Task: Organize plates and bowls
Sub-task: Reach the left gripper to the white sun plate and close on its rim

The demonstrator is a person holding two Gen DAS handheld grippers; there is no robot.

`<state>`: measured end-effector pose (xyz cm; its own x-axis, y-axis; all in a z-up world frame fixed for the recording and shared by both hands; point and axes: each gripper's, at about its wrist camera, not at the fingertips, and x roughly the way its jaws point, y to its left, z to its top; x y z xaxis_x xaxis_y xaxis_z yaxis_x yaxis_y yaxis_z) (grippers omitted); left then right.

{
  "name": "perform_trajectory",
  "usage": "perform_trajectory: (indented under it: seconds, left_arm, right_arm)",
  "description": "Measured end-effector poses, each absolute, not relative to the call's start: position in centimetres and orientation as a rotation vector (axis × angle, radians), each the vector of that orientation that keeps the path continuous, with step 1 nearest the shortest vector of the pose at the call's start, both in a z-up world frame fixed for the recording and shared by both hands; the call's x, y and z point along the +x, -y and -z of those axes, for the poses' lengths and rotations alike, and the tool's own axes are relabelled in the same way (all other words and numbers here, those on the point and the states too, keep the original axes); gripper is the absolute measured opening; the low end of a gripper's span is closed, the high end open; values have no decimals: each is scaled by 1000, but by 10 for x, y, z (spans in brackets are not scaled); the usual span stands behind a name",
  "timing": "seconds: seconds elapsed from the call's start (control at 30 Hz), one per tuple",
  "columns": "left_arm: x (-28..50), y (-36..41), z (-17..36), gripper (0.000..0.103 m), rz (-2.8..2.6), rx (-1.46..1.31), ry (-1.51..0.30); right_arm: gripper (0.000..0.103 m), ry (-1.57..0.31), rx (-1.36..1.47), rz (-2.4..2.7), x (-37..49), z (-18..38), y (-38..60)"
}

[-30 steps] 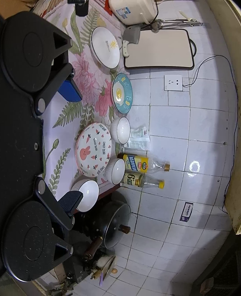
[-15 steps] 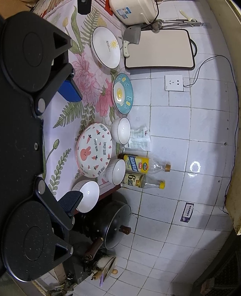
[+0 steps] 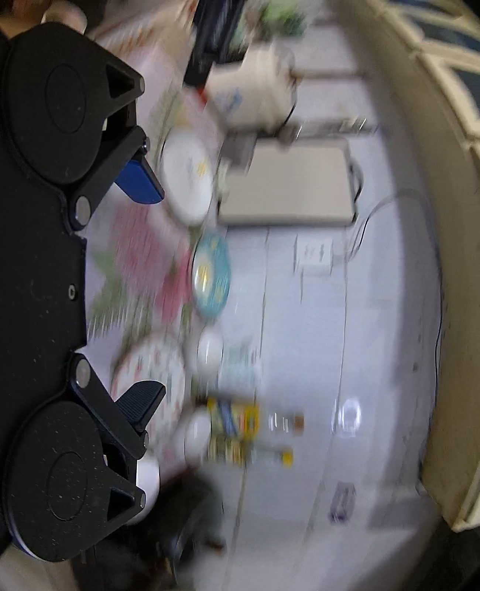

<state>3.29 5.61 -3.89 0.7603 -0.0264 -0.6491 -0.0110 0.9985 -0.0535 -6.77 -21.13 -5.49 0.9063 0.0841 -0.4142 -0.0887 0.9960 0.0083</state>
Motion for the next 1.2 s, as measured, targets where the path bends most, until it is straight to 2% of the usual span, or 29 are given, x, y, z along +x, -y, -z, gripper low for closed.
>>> perform_trajectory:
  seconds: [0.13, 0.47, 0.7, 0.87, 0.93, 1.2]
  left_arm:
    - [53, -72, 44, 96, 13, -65, -707]
    - [115, -93, 55, 95, 54, -60, -661]
    - [166, -114, 100, 95, 2, -144, -733]
    - [199, -130, 133, 87, -64, -196, -747]
    - [209, -132, 147, 83, -81, -178, -753]
    - [241, -136, 192, 83, -95, -220, -816]
  right_arm:
    - [103, -486, -1, -204, -40, 67, 198]
    - [103, -475, -2, -408, 43, 85, 161]
    - [103, -507, 99, -466, 108, 128, 138]
    - [103, -571, 139, -505, 154, 159, 133]
    - [101, -589, 139, -496, 170, 171, 131]
    - [92, -703, 314, -414, 213, 210, 135]
